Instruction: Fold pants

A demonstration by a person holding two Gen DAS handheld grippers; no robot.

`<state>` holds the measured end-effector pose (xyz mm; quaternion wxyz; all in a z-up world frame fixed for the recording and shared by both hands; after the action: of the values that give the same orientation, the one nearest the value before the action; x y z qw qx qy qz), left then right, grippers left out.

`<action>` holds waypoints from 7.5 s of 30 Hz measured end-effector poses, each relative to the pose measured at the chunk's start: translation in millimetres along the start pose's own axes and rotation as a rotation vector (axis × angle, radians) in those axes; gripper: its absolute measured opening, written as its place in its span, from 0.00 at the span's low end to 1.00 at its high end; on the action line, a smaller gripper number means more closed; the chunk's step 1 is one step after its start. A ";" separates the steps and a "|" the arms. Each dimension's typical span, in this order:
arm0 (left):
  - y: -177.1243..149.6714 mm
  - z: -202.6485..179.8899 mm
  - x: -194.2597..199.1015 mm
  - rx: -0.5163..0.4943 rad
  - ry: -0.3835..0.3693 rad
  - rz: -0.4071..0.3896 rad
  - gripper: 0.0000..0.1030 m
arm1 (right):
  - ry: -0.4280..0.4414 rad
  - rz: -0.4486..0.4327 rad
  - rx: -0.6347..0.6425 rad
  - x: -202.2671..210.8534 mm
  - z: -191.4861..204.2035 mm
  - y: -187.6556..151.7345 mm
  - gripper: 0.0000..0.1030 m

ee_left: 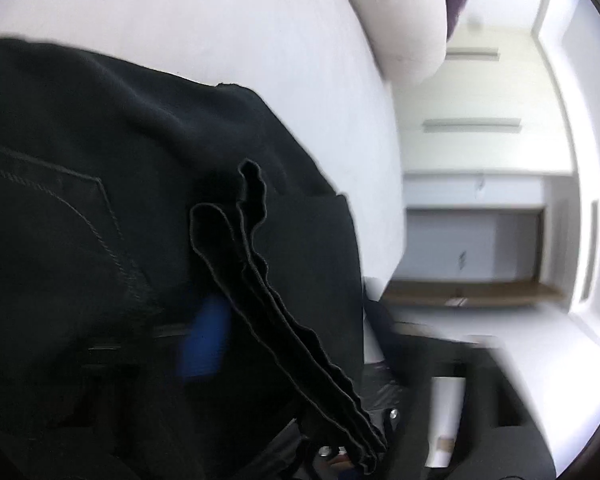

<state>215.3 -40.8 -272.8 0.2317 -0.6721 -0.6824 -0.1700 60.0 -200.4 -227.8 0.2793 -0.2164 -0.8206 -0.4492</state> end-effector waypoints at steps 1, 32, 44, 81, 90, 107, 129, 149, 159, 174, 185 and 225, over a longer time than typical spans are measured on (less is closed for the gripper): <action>0.6 2.1 3.2 -0.019 0.039 0.012 0.19 | 0.004 -0.003 0.006 0.5 2.8 3.0 0.09; 22.7 48.9 51.0 -0.236 0.308 -0.025 0.12 | 0.200 0.107 0.088 -33.1 77.2 25.6 0.39; -15.6 -9.1 69.6 -0.443 0.423 -0.179 0.12 | 0.814 0.111 -0.677 -41.9 -102.6 5.9 0.56; -168.4 88.2 245.2 -0.114 0.263 -0.611 0.88 | 1.151 0.040 -0.885 6.7 -107.6 -12.2 0.71; -173.8 152.7 272.4 0.218 0.051 -0.642 0.88 | 1.307 0.072 -0.838 -8.1 -16.3 62.1 0.71; -130.3 195.6 251.2 0.388 -0.093 -0.659 0.28 | 1.347 0.256 -0.764 -58.7 13.7 84.2 0.71; -107.9 104.3 261.2 -0.002 0.146 -0.689 0.06 | 1.147 0.467 -0.660 -110.1 36.0 51.2 0.76; -141.0 -18.7 156.7 -0.618 0.548 -0.674 0.07 | 0.997 0.464 -0.091 -17.2 45.4 187.5 0.84; -143.6 -27.7 133.8 -0.685 0.544 -0.693 0.07 | 0.719 0.666 0.328 -27.6 118.3 192.5 0.84; -167.4 -98.2 -54.2 -1.143 0.662 -0.382 0.06 | 0.753 0.551 -0.329 -77.5 -132.1 118.0 0.82; -186.5 -90.6 -91.5 -1.227 0.752 -0.347 0.06 | 0.859 0.476 -0.837 -90.9 -197.7 -61.8 0.82; -221.3 -105.6 -200.4 -1.392 0.835 -0.222 0.06 | 0.976 0.418 -0.869 -129.5 -184.8 -111.8 0.17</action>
<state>1.9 -274.8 -276.3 -0.0219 -0.4719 -0.3406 -0.8129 138.2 -428.7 -299.8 0.5857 -0.2353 -0.2874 -0.7204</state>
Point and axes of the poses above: each gripper's, at about its wrist camera, not at the fingertips, and x roughly against the way its jaws point, z to its left, y to its top, the point moved 7 cm from there along -x, roughly the way its jaws point, and after that the axes turned 4 degrees about x, right-handed, at the moved point
